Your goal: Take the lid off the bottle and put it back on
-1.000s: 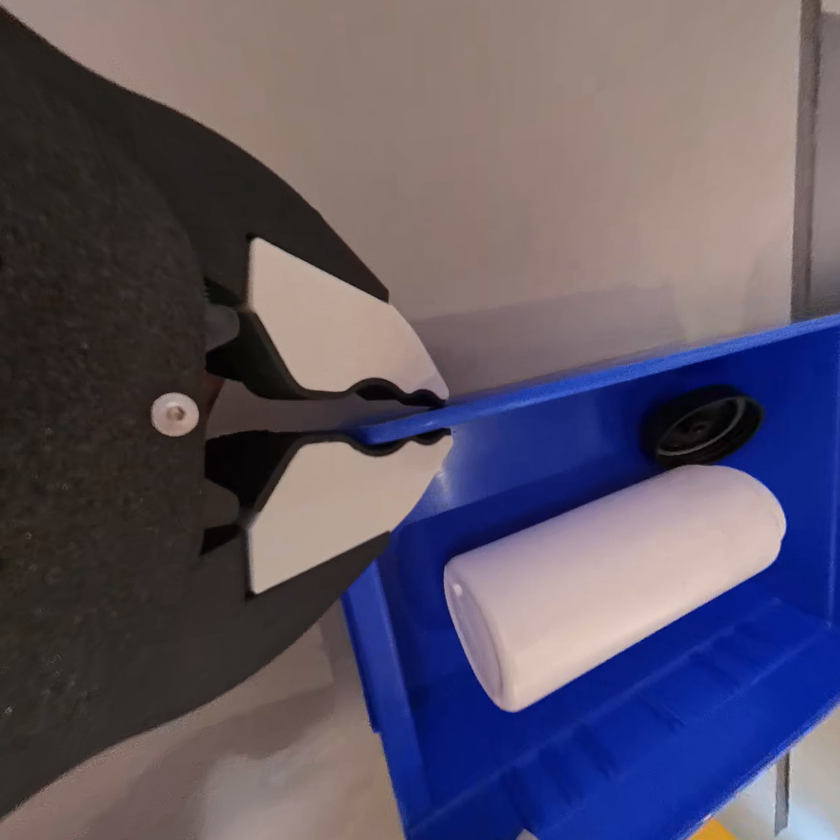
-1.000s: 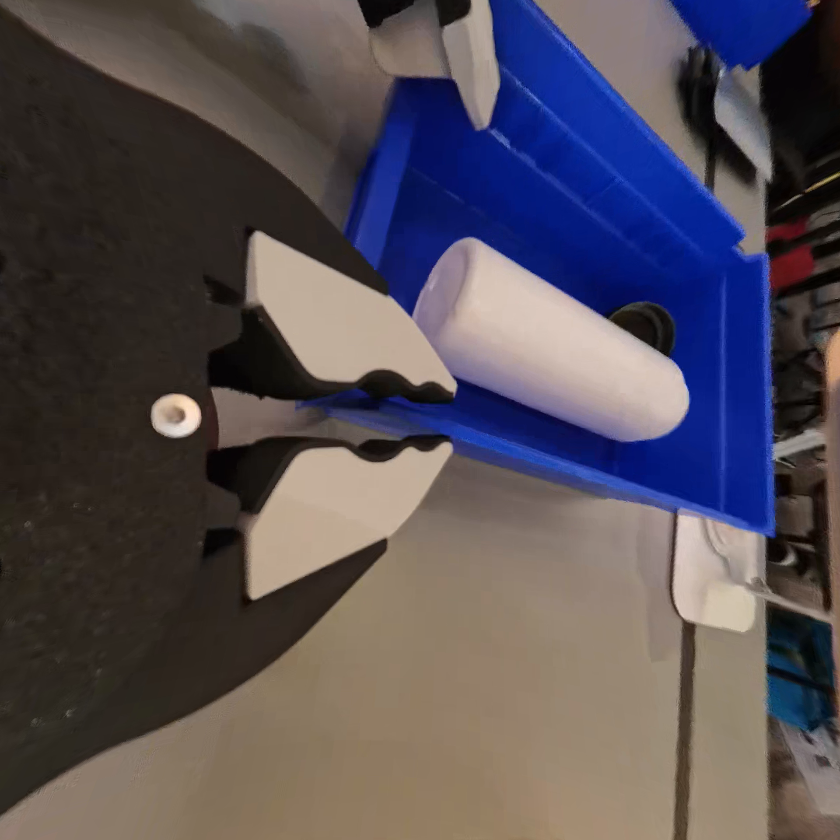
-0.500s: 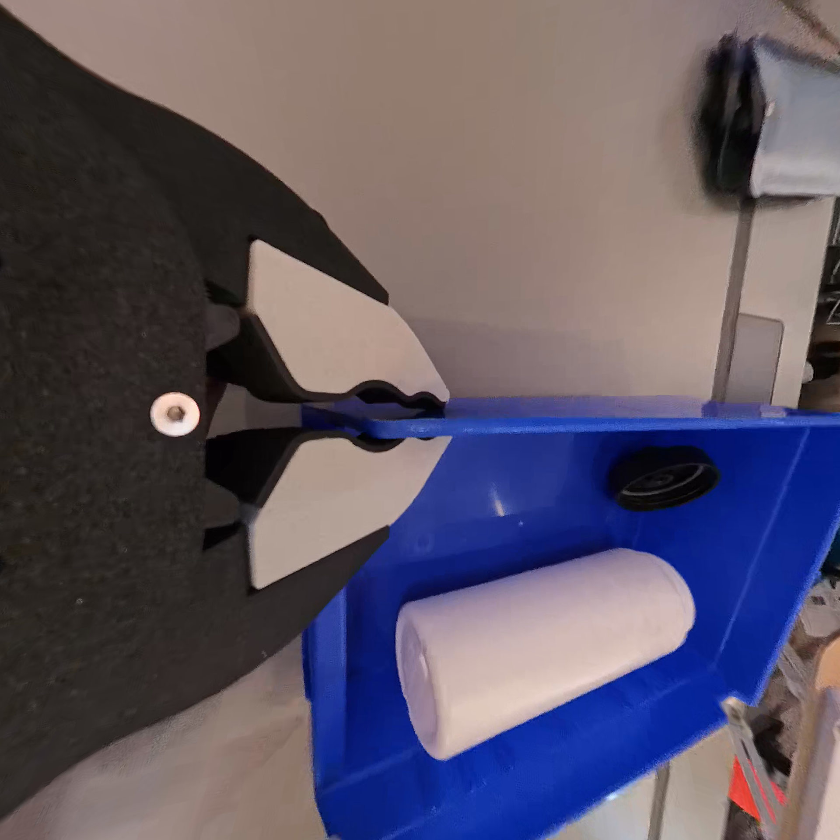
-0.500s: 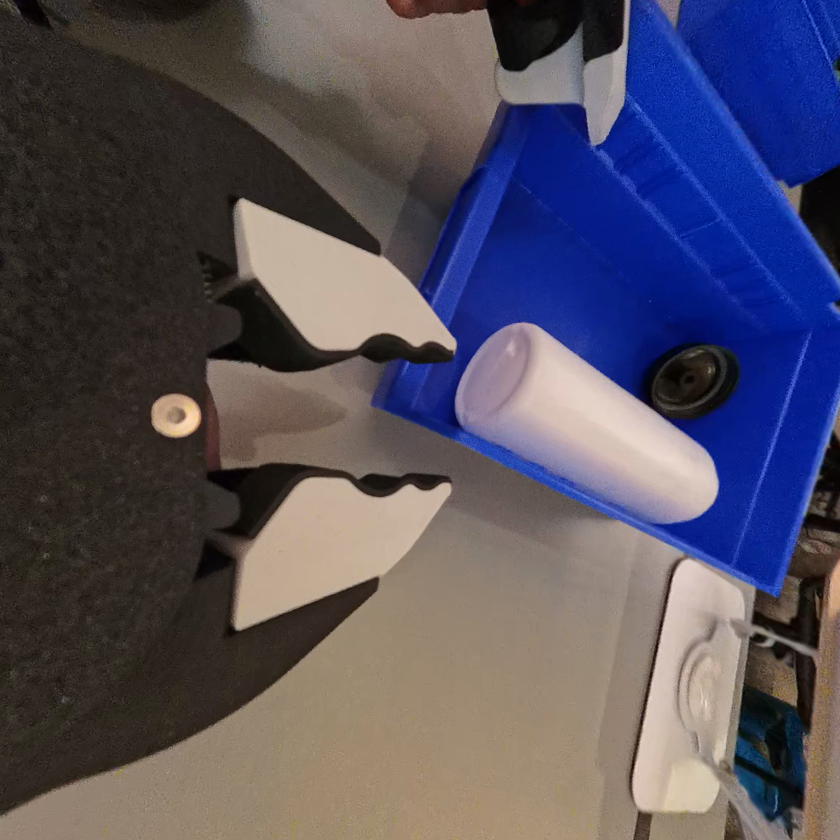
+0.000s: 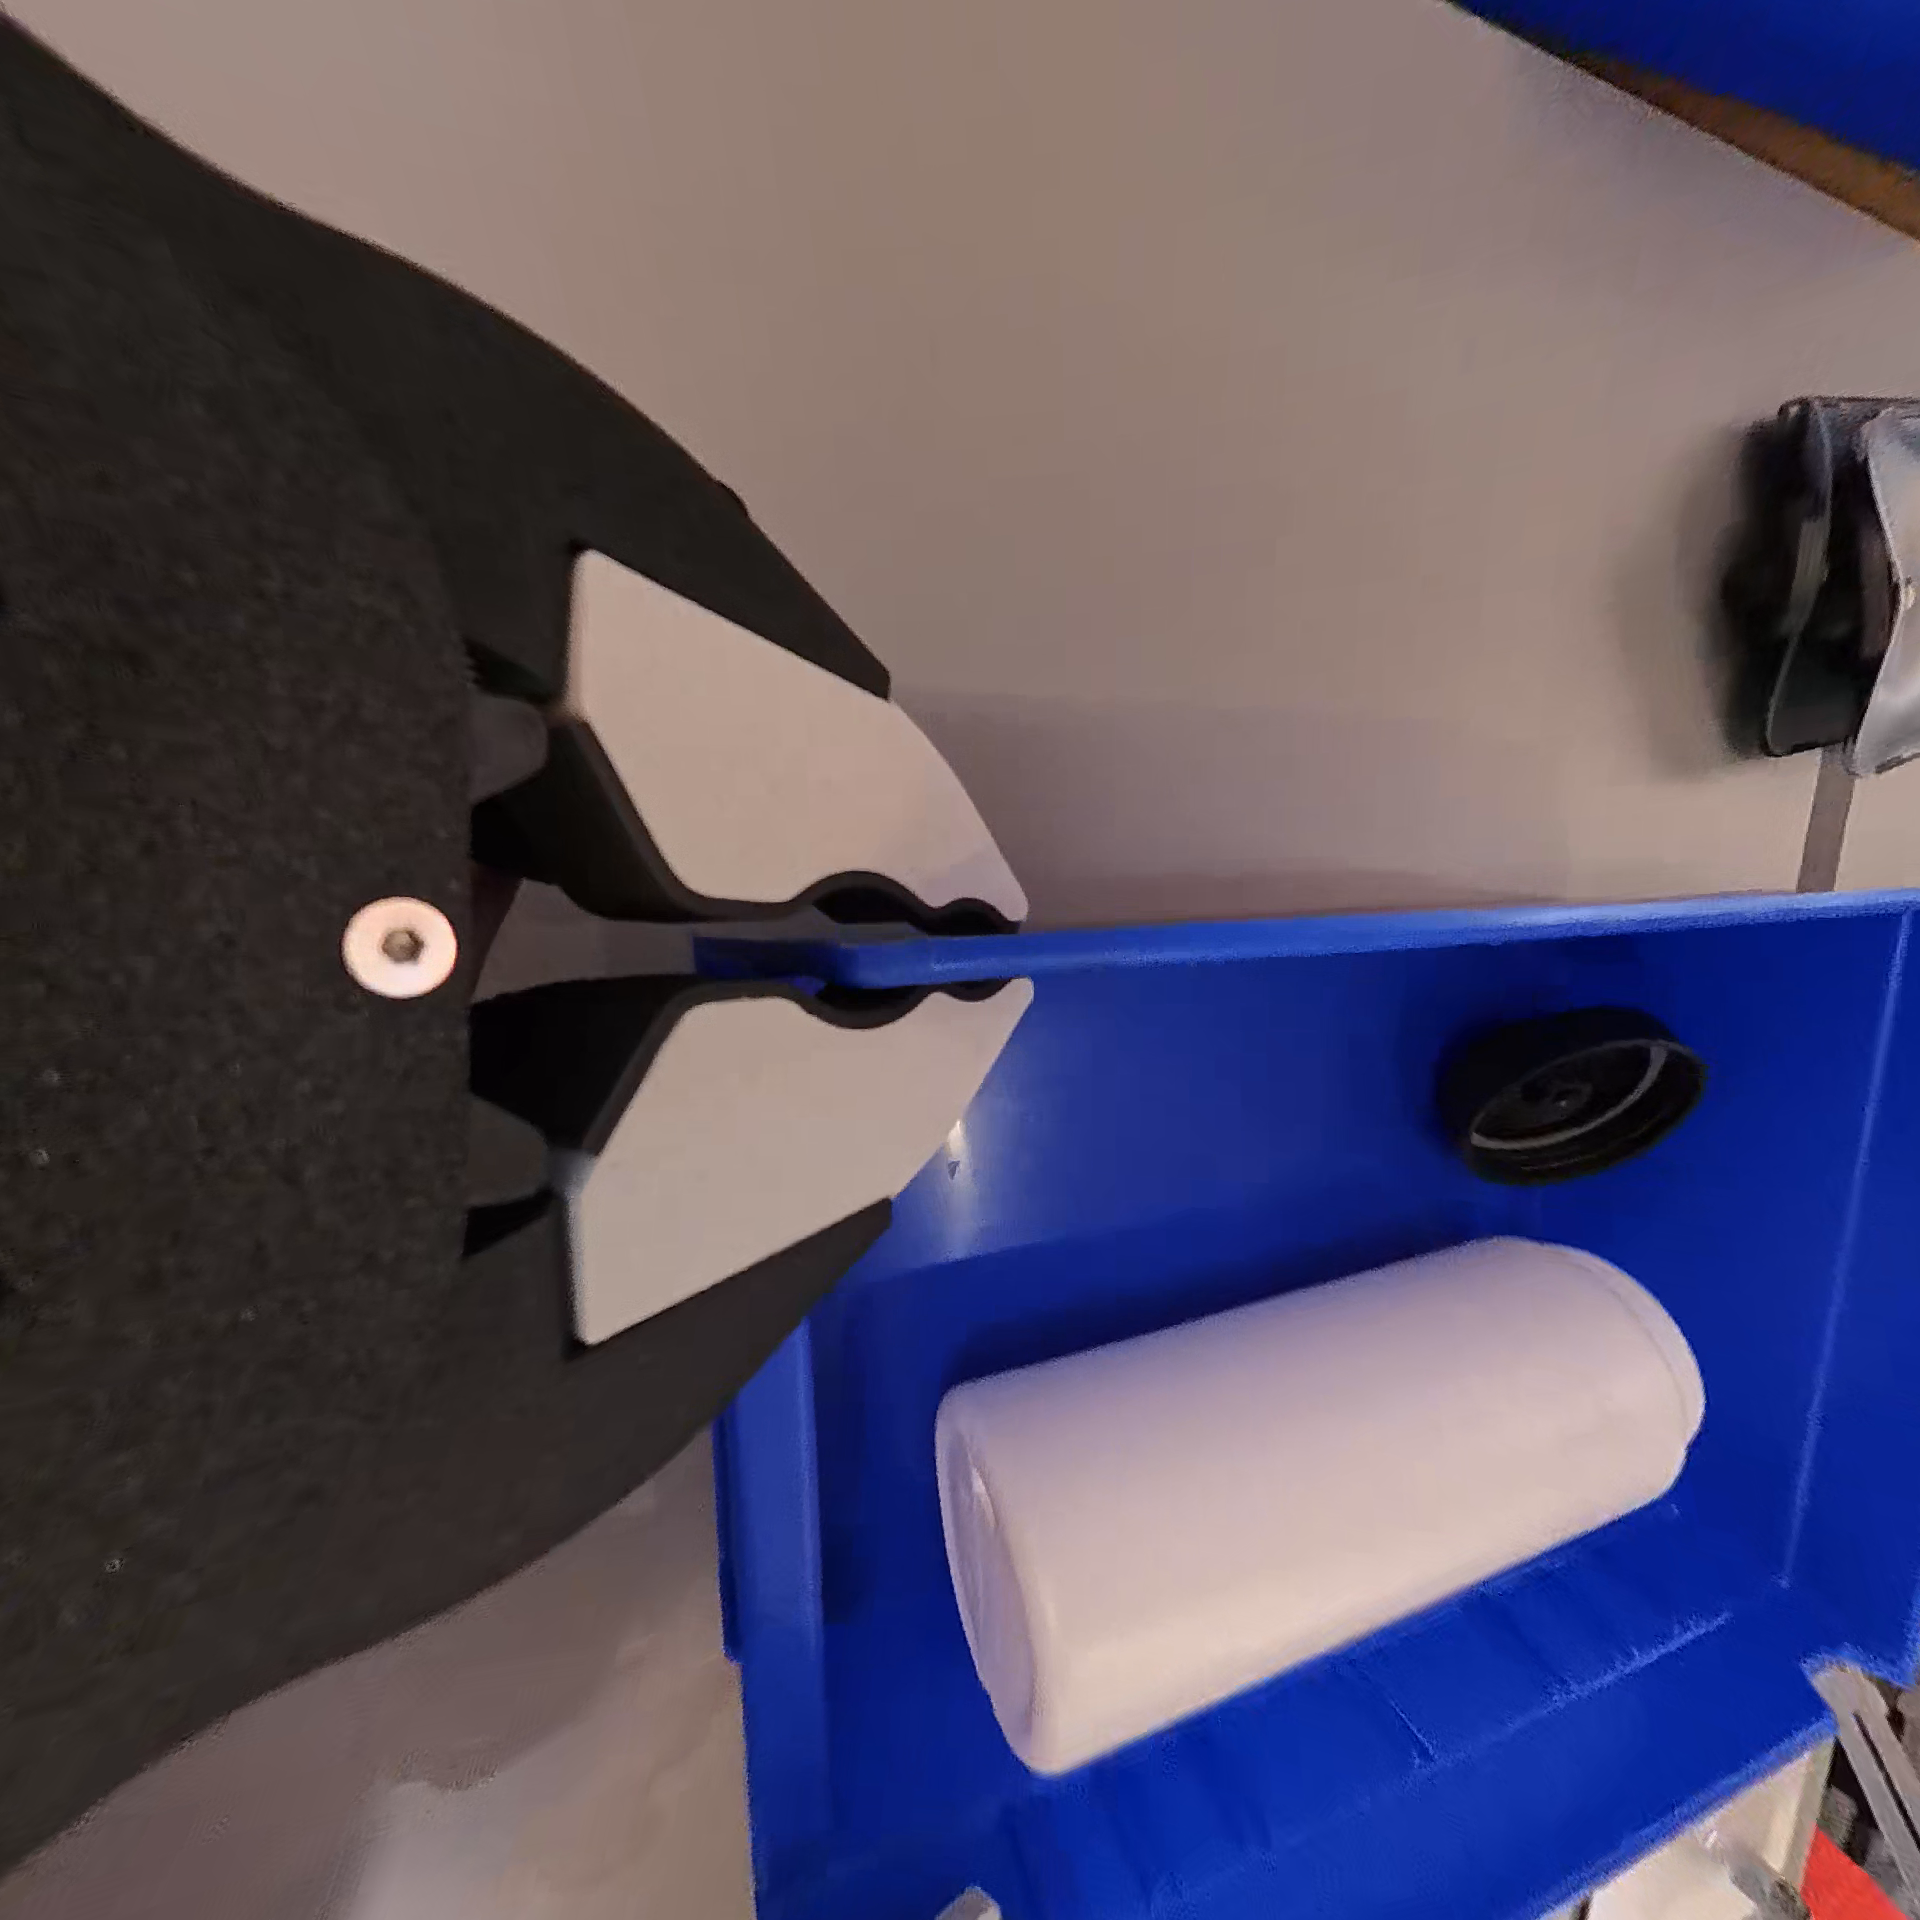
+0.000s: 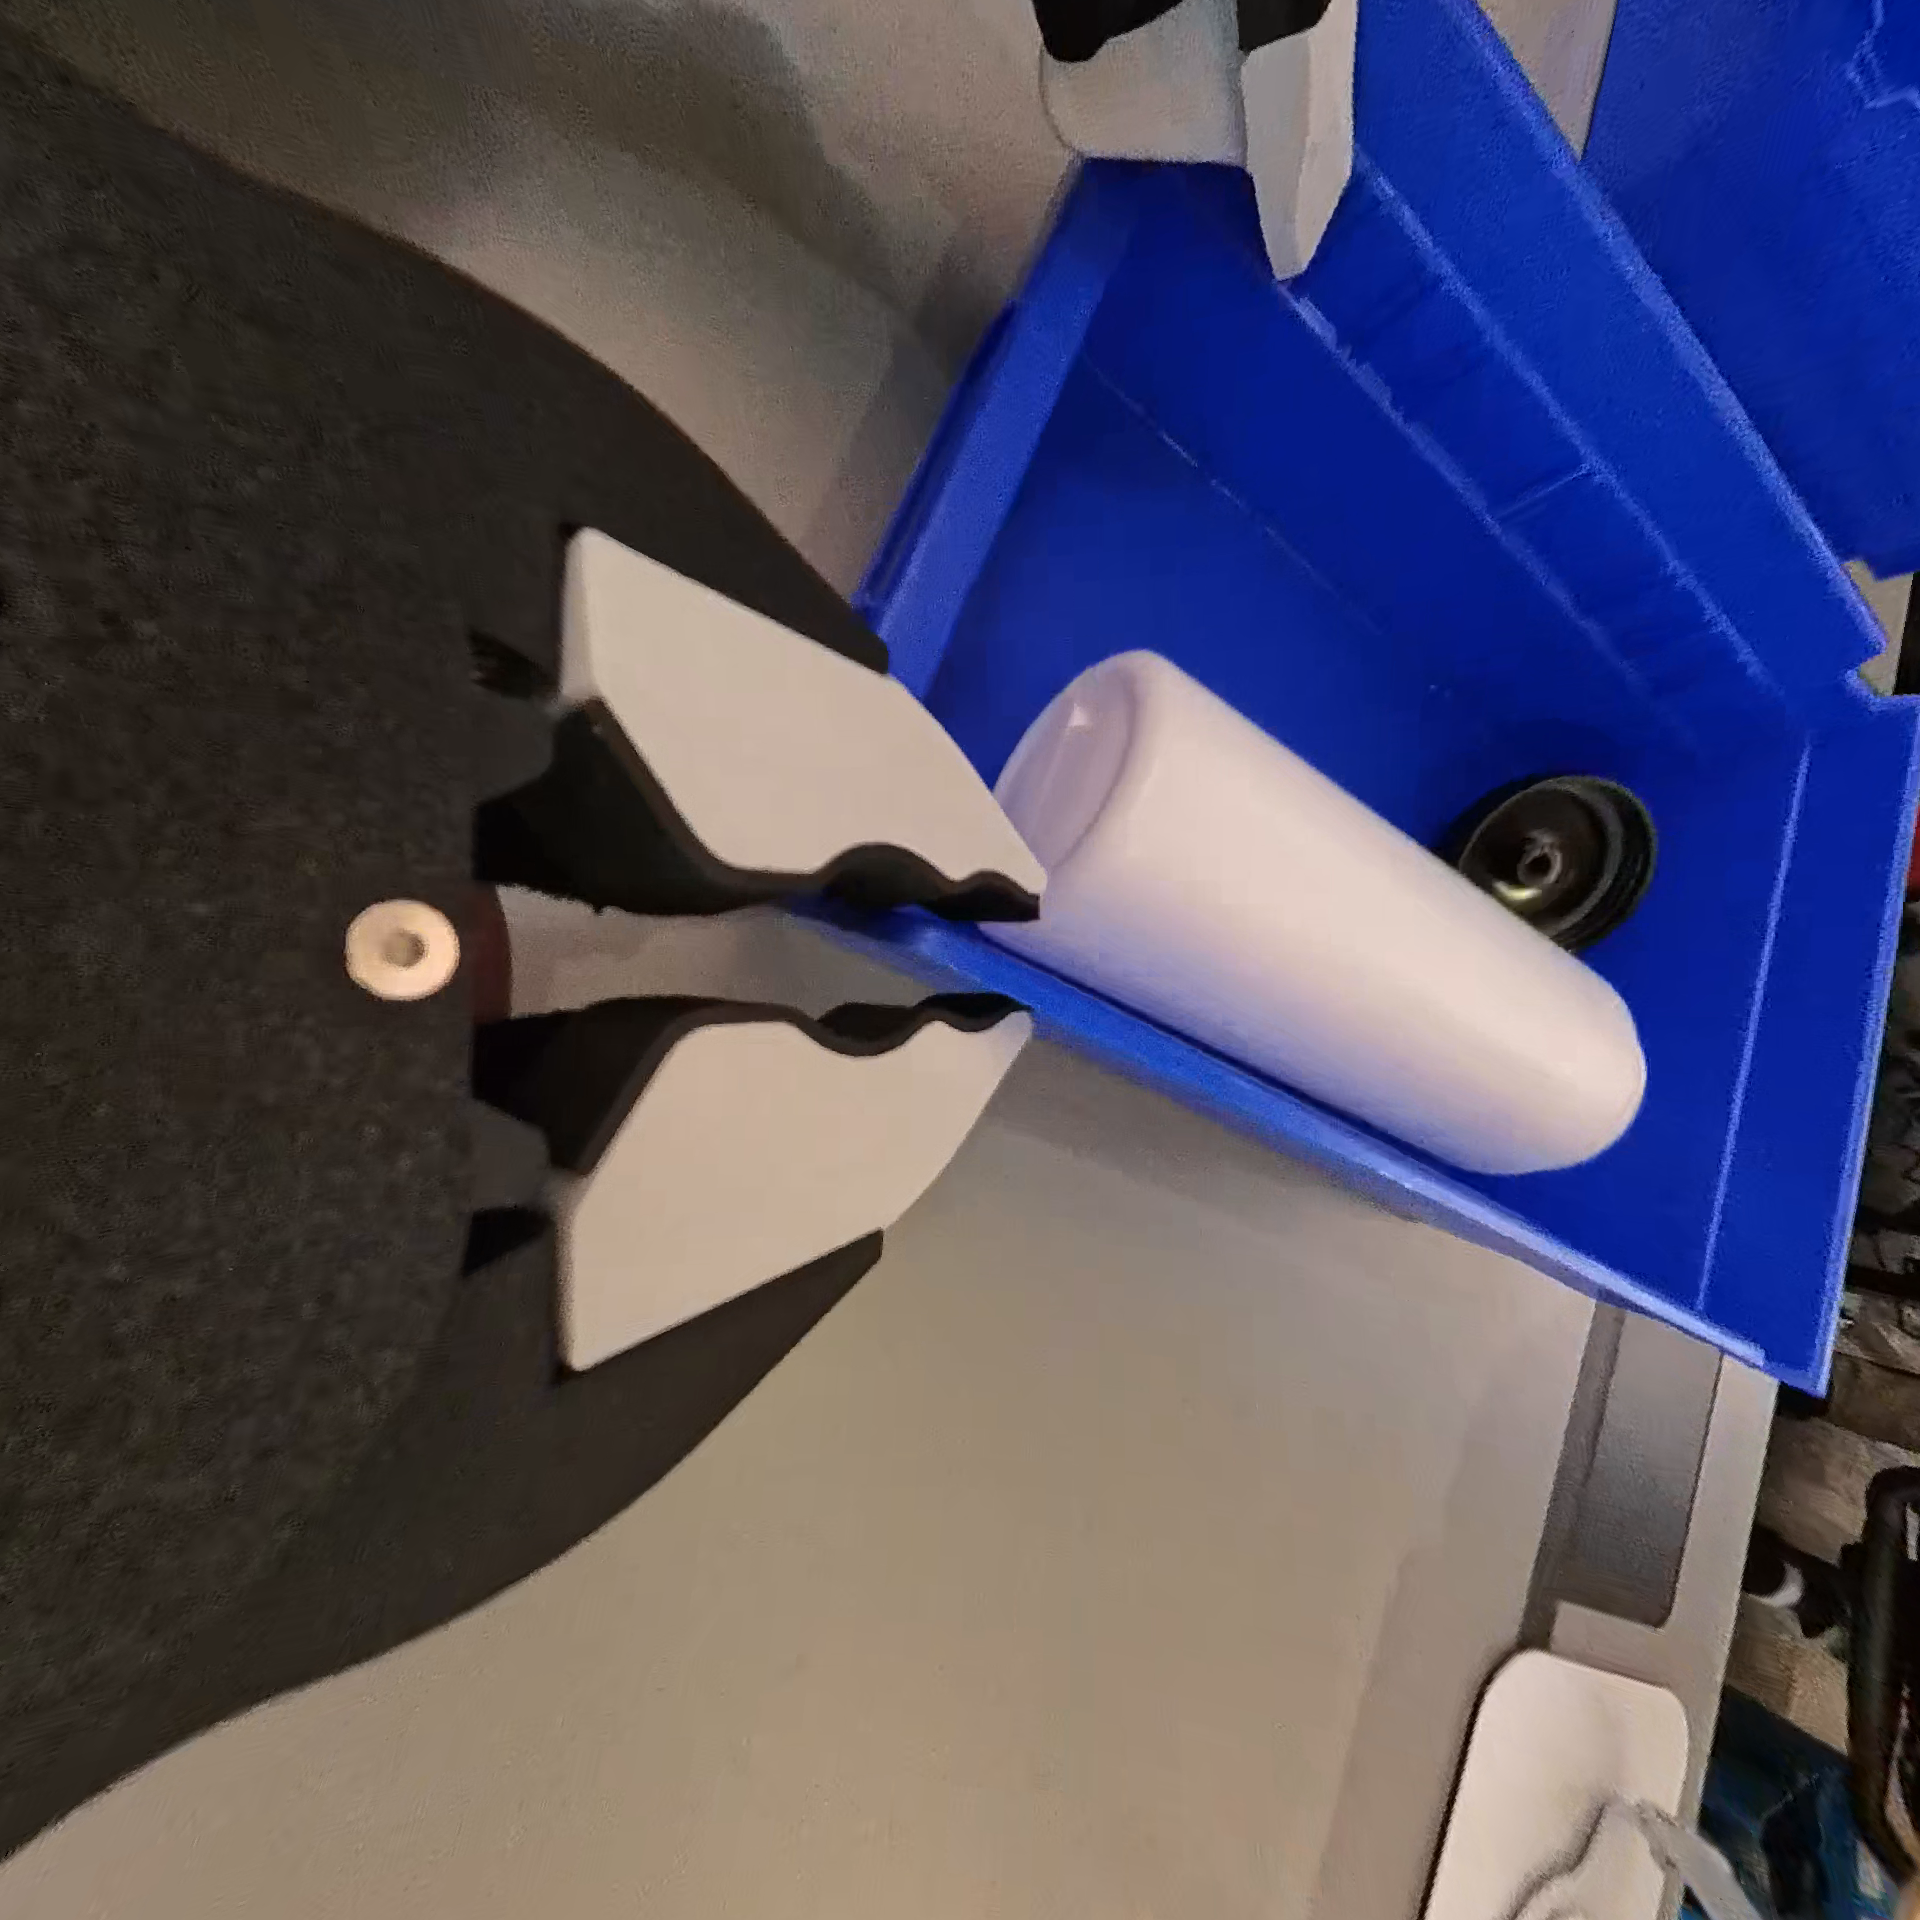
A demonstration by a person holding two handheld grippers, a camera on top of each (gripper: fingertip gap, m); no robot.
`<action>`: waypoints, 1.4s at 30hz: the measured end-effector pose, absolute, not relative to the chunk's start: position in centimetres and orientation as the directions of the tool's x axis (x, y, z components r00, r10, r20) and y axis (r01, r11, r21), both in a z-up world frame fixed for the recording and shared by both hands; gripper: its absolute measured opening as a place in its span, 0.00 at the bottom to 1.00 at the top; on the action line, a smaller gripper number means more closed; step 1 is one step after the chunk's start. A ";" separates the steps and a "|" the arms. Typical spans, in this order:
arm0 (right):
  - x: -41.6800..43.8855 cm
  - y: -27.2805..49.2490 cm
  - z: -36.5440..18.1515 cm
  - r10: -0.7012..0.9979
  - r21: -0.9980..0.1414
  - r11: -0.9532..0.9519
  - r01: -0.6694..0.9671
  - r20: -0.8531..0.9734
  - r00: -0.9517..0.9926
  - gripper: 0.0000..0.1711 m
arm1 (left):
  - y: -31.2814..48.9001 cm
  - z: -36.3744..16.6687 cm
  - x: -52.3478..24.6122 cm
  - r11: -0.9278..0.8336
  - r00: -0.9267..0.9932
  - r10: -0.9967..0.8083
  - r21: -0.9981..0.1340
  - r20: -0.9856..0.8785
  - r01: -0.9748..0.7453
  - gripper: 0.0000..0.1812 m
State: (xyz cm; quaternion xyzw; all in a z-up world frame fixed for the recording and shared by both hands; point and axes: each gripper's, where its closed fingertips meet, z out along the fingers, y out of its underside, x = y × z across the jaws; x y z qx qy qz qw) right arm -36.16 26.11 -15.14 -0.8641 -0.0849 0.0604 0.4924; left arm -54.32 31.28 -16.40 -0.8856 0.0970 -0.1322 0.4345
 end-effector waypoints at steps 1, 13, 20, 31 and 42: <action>-36.5 26.0 -15.1 0.218 -0.864 -0.492 0.101 -0.010 0.976 0.08 | 31.3 -16.4 -54.5 -0.602 0.941 -0.293 -0.797 0.168 -0.045 0.02; -24.9 15.8 -11.6 0.562 -0.921 -0.198 0.334 0.172 0.809 0.22 | 27.0 -9.4 -52.9 -0.430 0.928 -0.244 -0.889 0.282 0.157 0.30; -5.3 8.4 -11.8 0.276 -0.947 -0.217 0.237 0.173 0.945 0.27 | 16.8 -13.5 -41.1 -0.405 0.854 -0.503 -0.909 0.134 -0.096 0.32; 4.0 5.5 -13.5 0.090 -0.957 -0.290 0.012 -0.015 0.996 0.30 | 14.9 -13.4 -34.8 -0.412 0.829 -0.530 -0.909 0.179 -0.067 0.33; 1.8 5.8 -14.4 0.148 -0.945 -0.321 0.060 0.012 0.989 0.28 | 16.1 -13.4 -35.9 -0.443 0.837 -0.519 -0.892 0.176 -0.087 0.35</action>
